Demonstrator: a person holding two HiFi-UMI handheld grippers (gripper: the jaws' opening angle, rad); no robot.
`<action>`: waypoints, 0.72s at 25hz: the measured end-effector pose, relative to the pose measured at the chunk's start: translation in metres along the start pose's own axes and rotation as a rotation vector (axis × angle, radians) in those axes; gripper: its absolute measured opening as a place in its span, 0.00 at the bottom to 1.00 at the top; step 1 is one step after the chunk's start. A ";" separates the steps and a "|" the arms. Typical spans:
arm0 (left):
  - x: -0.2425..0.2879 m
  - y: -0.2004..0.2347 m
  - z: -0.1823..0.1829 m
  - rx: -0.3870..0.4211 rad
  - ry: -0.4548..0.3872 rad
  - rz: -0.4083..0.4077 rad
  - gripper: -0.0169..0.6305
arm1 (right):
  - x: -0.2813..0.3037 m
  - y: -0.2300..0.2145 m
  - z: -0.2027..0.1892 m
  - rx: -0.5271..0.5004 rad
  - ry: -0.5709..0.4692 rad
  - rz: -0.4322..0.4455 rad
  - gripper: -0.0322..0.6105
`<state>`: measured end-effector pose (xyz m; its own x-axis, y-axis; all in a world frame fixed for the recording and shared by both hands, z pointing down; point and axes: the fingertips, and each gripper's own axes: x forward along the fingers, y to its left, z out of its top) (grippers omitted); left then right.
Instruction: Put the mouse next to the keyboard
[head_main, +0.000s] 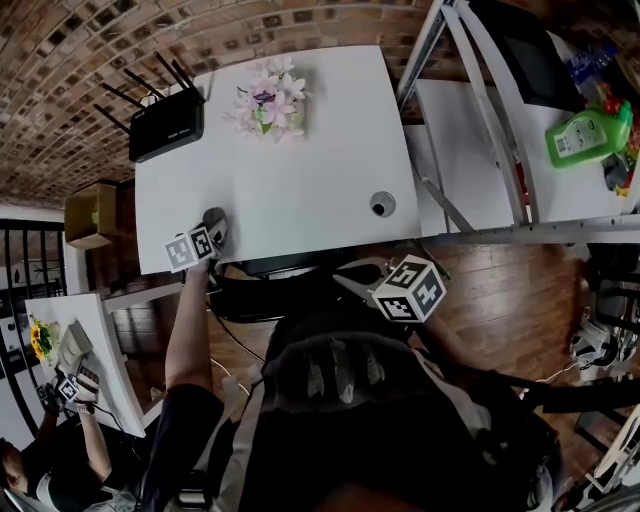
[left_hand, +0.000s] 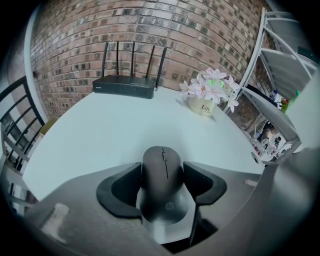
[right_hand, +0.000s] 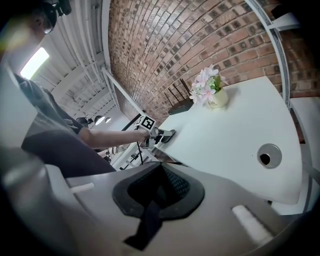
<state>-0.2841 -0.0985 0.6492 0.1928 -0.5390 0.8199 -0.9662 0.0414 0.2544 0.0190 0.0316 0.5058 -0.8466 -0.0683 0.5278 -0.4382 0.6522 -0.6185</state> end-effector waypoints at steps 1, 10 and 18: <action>0.001 -0.004 0.000 0.008 0.003 0.002 0.44 | -0.002 -0.001 -0.001 0.001 0.000 0.002 0.06; 0.008 -0.042 -0.008 0.036 0.028 -0.025 0.44 | -0.016 -0.008 -0.010 -0.001 -0.011 0.013 0.06; 0.016 -0.079 -0.013 0.067 0.030 -0.056 0.44 | -0.035 -0.019 -0.017 0.004 -0.028 0.003 0.06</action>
<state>-0.2024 -0.0994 0.6490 0.2506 -0.5137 0.8206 -0.9629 -0.0448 0.2660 0.0617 0.0345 0.5085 -0.8559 -0.0877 0.5097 -0.4372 0.6490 -0.6226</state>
